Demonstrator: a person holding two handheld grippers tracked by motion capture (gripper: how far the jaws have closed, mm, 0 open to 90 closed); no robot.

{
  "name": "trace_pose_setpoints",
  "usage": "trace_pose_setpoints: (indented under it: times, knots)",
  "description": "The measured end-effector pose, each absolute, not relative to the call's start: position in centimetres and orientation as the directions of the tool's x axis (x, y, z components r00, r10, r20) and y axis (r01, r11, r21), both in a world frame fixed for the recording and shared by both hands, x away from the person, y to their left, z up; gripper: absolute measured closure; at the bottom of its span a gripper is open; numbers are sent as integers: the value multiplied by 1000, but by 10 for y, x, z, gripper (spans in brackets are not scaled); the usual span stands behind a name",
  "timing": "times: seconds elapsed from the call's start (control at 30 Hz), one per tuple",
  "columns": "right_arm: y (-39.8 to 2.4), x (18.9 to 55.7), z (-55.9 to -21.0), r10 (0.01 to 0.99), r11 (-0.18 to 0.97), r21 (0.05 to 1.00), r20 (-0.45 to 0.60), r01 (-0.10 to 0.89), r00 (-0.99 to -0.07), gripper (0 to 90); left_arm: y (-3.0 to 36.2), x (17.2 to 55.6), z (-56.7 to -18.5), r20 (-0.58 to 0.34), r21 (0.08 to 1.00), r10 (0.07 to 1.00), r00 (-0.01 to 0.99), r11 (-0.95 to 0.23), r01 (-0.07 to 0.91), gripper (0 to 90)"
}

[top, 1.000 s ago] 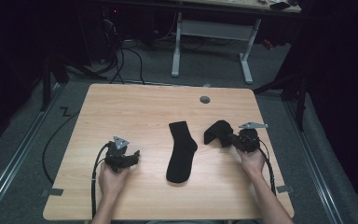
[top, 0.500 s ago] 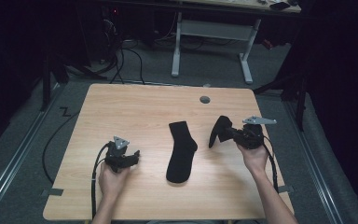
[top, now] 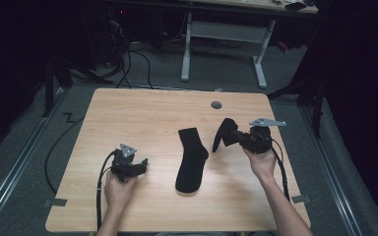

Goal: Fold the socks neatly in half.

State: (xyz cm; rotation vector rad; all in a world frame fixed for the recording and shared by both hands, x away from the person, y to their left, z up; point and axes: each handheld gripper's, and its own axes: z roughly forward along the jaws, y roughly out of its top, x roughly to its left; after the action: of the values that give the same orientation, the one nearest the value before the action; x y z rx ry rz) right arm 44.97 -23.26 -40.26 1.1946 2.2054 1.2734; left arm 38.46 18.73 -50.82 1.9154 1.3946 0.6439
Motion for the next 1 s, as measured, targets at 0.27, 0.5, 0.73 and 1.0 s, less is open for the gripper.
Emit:
trace_pose_setpoints:
  times: [0.27,0.5,0.73,1.0]
  knots:
    - [-207,457,-401,779,276,823,110,497,-617,840,187,385,-508,3,758,952,305,-201,620,305]
    - [-178,468,-399,766,298,819,101,490,-635,839,187,385,-508,3,759,952,306,-201,619,304]
    - [-155,478,-397,762,310,815,96,490,-641,839,187,385,-508,3,759,952,307,-202,619,303]
    - [-136,489,-403,776,296,807,109,512,-621,837,187,385,-508,2,759,951,308,-202,619,301]
